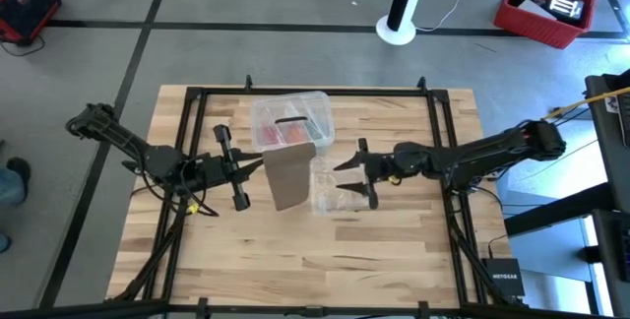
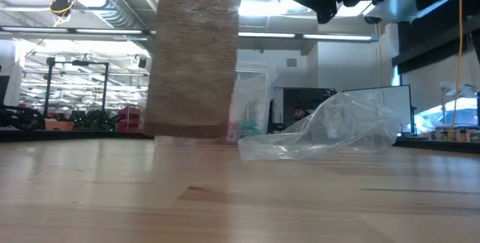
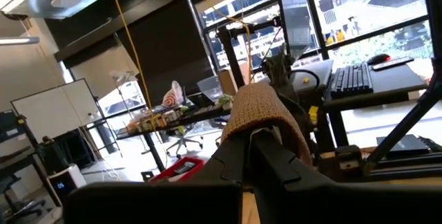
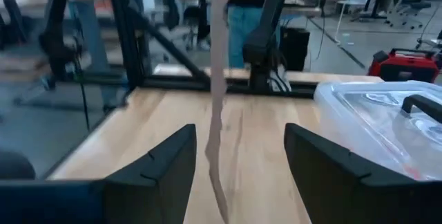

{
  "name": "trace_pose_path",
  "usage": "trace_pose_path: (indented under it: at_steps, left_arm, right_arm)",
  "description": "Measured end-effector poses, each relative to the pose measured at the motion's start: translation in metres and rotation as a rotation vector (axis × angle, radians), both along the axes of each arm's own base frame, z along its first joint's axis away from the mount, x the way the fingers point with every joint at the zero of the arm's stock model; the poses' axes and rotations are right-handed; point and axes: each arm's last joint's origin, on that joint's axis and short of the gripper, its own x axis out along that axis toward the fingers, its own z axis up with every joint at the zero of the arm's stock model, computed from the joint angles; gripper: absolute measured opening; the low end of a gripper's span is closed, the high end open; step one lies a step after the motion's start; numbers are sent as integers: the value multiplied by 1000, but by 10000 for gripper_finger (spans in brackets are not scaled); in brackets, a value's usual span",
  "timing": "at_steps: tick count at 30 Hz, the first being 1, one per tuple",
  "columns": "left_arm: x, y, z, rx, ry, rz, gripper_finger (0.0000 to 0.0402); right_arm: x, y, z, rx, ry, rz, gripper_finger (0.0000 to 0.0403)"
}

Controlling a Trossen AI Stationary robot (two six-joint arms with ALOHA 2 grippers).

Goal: Roll bandage
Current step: Roll the brown bandage

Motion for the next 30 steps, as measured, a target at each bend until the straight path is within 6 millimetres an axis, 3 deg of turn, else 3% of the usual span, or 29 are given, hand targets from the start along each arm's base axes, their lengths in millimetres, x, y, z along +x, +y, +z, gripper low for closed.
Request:
trace_pose_path:
  at_steps: [4, 18, 30]
  left_arm:
    - [0, 0, 0, -2, -4, 0, 0]
    - [0, 0, 0, 10, 1, 2, 0]
    - [0, 0, 0, 7, 0, 2, 0]
  right_arm:
    - [2, 0, -7, 18, 27, 0, 223]
    - [6, 1, -5, 41, 15, -106, 223]
    - [28, 20, -32, 88, 74, -75, 223]
